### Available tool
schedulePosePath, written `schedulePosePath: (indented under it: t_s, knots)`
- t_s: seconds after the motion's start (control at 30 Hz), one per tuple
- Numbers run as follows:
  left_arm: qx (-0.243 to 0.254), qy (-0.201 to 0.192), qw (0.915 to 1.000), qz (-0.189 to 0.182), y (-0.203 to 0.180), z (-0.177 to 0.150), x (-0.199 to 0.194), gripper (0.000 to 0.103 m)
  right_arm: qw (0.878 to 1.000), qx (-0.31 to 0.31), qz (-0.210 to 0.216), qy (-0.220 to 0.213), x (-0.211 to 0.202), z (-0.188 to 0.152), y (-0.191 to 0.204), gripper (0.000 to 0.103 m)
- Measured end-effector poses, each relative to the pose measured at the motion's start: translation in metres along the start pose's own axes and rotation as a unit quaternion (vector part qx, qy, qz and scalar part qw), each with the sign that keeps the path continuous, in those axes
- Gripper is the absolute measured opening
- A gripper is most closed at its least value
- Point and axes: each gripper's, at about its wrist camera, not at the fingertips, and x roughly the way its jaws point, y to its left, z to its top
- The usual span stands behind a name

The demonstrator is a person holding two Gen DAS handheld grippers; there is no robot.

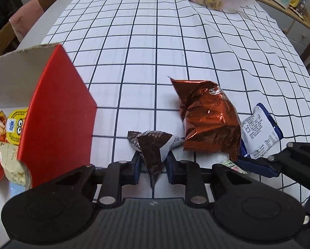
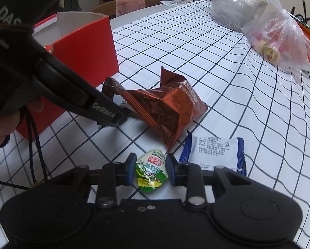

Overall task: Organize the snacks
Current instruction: 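Grasp the dark chocolate wrapper with the left tool while the right tool grasps the green candy, then carry the chocolate wrapper and green candy over the white box with both tools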

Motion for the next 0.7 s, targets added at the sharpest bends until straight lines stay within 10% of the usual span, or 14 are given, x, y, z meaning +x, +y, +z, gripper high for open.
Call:
schedulePosePath:
  t_s: [0.43,0.7]
  knots:
    - [-0.028,-0.017,0.9994,-0.012,0.012,-0.03,-0.046,0.023,1.0,0.025,-0.003,-0.013,-0.035,-0.023,0.0,0.007]
    - [-0.028,-0.048,0.9983,-0.019,0.015,-0.062,-0.094,0.023,1.0,0.024,0.0,-0.015,-0.04,-0.031,-0.001,0.03]
